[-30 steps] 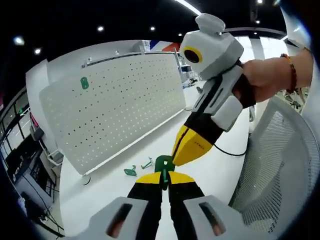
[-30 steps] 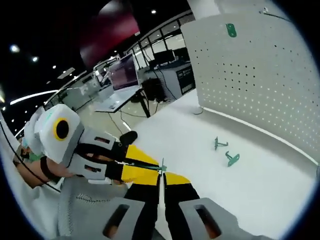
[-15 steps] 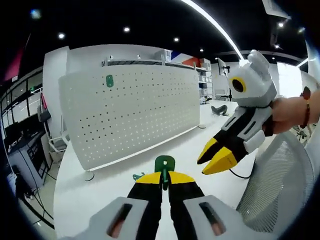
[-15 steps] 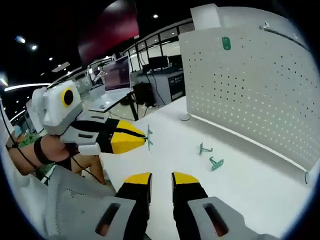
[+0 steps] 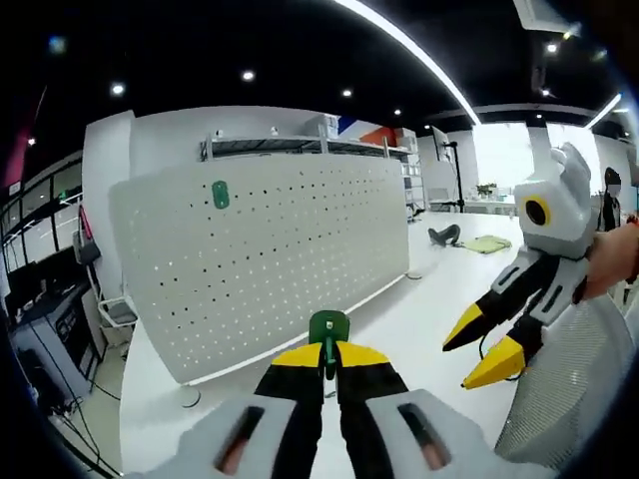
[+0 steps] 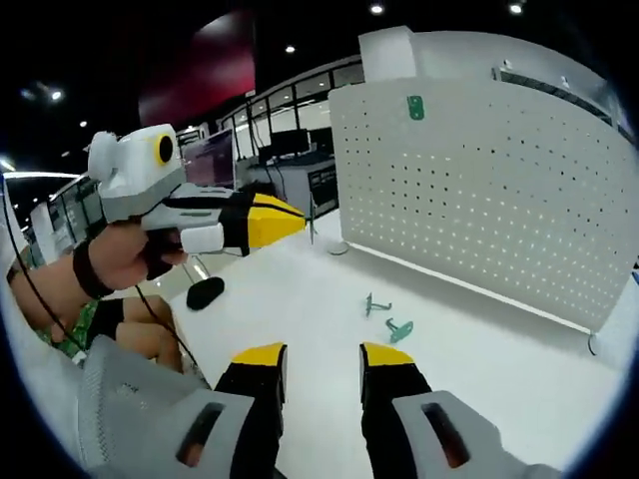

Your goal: Insert the hook assembly into the mounting plate slot until the hook locks in place.

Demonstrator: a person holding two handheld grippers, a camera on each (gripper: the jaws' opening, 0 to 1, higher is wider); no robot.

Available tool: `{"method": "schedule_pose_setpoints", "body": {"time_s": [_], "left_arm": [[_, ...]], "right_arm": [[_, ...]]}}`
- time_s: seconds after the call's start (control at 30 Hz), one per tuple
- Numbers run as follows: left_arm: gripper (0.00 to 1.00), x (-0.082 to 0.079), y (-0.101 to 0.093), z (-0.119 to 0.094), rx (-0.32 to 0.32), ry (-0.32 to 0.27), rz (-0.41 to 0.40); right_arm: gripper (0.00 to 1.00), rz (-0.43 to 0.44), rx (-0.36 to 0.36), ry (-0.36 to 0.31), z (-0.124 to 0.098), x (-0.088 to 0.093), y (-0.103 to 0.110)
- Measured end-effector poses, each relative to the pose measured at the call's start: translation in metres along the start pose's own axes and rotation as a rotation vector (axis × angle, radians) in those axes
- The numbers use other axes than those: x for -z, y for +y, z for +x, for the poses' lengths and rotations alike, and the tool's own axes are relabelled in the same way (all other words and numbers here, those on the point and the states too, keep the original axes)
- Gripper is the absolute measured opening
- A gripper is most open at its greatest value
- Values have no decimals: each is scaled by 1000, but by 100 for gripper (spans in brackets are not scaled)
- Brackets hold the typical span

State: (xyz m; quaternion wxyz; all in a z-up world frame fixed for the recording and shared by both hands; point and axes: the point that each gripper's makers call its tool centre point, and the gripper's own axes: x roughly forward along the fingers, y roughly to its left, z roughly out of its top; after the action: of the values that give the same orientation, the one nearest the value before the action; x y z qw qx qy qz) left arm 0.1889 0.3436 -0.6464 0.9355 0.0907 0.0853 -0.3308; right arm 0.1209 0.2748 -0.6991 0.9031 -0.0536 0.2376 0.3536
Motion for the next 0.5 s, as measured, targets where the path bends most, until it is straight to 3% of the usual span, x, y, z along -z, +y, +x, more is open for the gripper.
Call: {"method": "schedule_pose_setpoints", "body": {"time_s": [0.07, 0.3, 0.5], "left_arm": [[4, -4, 5, 4, -16, -4, -10], [3, -26, 14, 17, -40, -64, -42], [4, -45, 29, 25, -87, -121, -76]], "right_arm": [[34, -45, 22, -38, -3, -6, -3], [43, -78, 61, 4, -10, 4, -14], [47, -69, 51, 7, -15, 10, -12]]}}
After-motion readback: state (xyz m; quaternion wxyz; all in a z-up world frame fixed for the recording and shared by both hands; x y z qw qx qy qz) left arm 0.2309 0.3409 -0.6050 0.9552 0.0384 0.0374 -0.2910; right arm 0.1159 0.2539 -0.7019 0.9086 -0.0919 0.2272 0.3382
